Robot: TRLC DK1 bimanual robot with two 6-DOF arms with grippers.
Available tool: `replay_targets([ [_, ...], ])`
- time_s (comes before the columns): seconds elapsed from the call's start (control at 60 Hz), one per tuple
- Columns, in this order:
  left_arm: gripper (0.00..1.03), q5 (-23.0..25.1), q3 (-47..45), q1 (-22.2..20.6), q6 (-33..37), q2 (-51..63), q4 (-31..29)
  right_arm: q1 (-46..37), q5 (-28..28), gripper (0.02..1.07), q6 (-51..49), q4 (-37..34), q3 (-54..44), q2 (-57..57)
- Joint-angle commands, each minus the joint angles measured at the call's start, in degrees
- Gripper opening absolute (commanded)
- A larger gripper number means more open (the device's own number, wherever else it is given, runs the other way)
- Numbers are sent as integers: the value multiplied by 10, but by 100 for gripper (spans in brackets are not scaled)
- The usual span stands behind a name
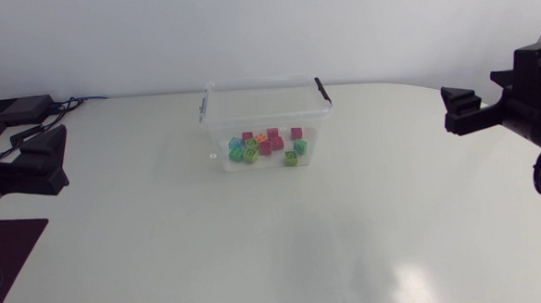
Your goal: Pick up the duplo bricks and place them in the container
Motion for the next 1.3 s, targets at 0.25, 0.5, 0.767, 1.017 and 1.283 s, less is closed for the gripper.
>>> replay_targets([
  [0.25,98,-20,-121,6,8,-154,-4,-30,-16,102,-17,-43,-114,-154],
  [0.5,96,-19,-171,11,-9,-227,3,-26,-9,102,-4,-48,-189,-264],
  [0.767,96,17,-214,25,-46,-244,15,-5,4,102,60,-52,-256,-358],
  [1.017,96,47,-250,37,-78,-258,25,13,15,102,115,-55,-312,-438],
  [1.283,97,76,-285,49,-108,-271,35,31,26,102,167,-58,-366,-515],
])
